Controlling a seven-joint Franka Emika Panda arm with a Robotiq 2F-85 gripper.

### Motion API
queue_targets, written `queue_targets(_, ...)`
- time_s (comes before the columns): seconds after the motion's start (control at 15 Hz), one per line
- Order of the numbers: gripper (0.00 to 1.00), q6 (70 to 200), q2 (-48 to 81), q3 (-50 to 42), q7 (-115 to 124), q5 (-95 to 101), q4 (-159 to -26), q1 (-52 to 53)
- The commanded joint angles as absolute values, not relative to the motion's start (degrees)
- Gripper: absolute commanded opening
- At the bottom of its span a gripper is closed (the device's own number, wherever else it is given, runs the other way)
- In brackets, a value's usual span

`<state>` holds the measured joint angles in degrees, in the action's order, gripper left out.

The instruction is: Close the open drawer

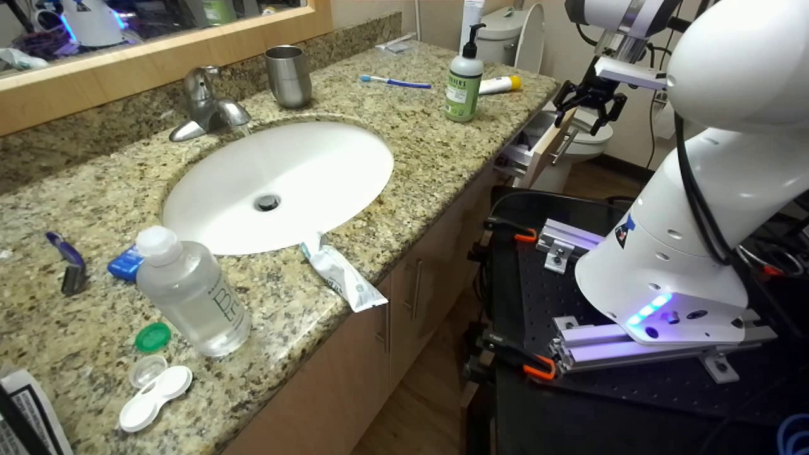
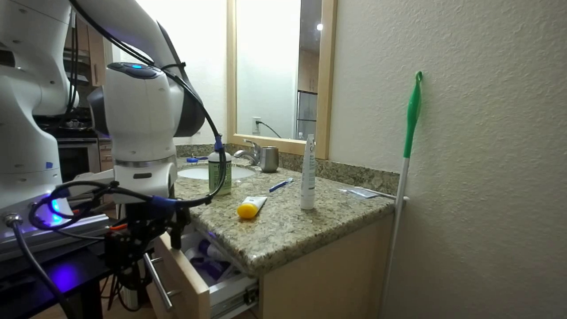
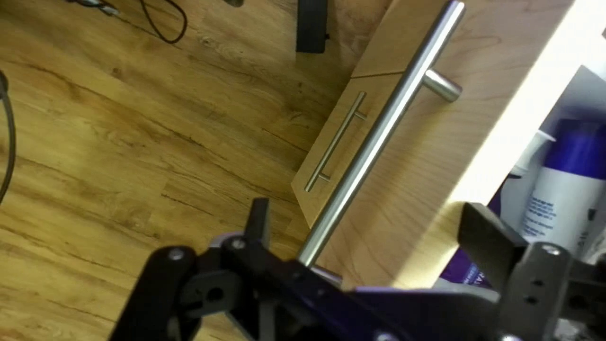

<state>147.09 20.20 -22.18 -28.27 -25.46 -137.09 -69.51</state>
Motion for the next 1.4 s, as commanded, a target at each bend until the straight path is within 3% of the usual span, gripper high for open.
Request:
queue_targets(0.0, 1.0, 151.4, 20.4, -20.9, -37.6, -18.5, -138.7, -74.7)
queue_targets(0.47, 1.0, 171.6, 21.6, -18.0, -49.4, -19.3, -142.3, -78.5)
queue_targets(0.8, 1.0, 165.7, 19.0, -20.7, -50.7, -13.7, -143.8, -76.3)
queue_targets(1.0, 1.0, 164.0, 16.4, -19.8, -49.2, -4.9, -144.7, -79.4)
queue_targets(1.33, 1.0, 160.2, 14.8, -14.1, -58.1, -10.3, -142.5, -89.3)
